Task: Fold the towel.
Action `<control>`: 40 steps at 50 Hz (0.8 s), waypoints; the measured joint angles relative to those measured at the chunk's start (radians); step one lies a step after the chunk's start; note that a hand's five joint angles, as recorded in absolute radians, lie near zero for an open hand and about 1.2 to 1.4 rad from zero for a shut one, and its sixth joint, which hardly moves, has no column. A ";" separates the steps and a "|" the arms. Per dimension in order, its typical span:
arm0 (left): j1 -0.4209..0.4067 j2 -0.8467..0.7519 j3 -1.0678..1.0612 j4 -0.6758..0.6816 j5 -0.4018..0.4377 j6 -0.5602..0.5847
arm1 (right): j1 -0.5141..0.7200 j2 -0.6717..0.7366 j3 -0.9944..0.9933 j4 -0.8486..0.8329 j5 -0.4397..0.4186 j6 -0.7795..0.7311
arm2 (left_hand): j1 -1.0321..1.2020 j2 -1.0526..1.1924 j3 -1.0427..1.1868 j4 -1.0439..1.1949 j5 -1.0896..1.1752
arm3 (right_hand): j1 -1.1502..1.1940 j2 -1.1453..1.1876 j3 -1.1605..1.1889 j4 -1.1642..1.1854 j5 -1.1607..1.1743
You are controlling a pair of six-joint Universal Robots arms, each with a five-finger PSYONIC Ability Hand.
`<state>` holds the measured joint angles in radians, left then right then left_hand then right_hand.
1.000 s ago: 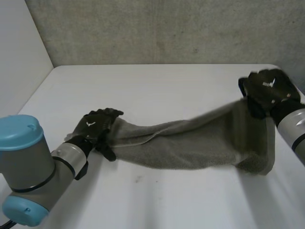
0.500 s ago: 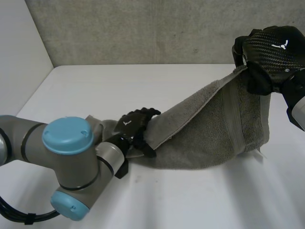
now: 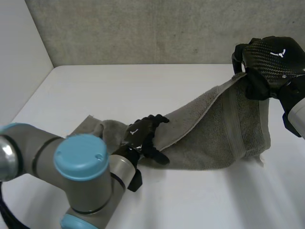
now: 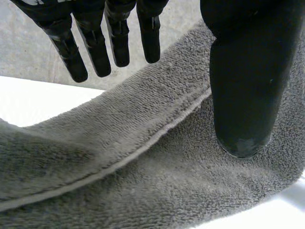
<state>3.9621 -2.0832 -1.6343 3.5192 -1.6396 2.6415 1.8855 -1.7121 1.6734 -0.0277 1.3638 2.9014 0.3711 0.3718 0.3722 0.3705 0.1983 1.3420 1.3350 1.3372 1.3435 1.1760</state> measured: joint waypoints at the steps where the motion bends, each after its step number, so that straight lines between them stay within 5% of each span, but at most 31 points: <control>1: -0.009 -0.014 0.012 0.004 -0.013 -0.008 | 0.000 0.000 0.000 0.000 0.000 0.005 | 0.012 0.012 0.010 0.011 0.010 | 0.000 0.000 0.000 0.000 0.000; 12: -0.071 -0.137 0.138 0.023 -0.192 -0.044 | 0.003 -0.002 0.001 0.000 0.002 0.022 | 0.102 0.103 0.103 0.105 0.101 | 0.000 0.000 0.000 0.000 0.000; 25: -0.052 -0.225 0.244 0.064 -0.428 -0.037 | -0.002 -0.010 0.004 0.000 0.002 0.034 | 0.533 0.534 0.533 0.536 0.530 | 0.000 0.000 0.000 0.000 0.000; 33: 0.064 -0.164 0.164 0.059 -0.426 -0.030 | -0.009 -0.007 0.009 -0.001 0.000 0.031 | 0.633 0.635 0.631 0.634 0.629 | 0.000 0.000 0.000 0.000 0.000; 40: 0.105 -0.092 0.075 0.057 -0.306 -0.024 | -0.012 -0.001 0.014 -0.001 -0.002 0.032 | 0.811 0.827 0.826 0.828 0.817 | 0.000 0.000 0.000 0.000 0.000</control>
<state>4.0676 -2.1752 -1.5592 3.5760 -1.9453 2.6170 1.8730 -1.7131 1.6874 -0.0291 1.3616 2.9331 1.1822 1.1993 1.1981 1.1986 1.0157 1.3424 1.3350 1.3372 1.3435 1.1760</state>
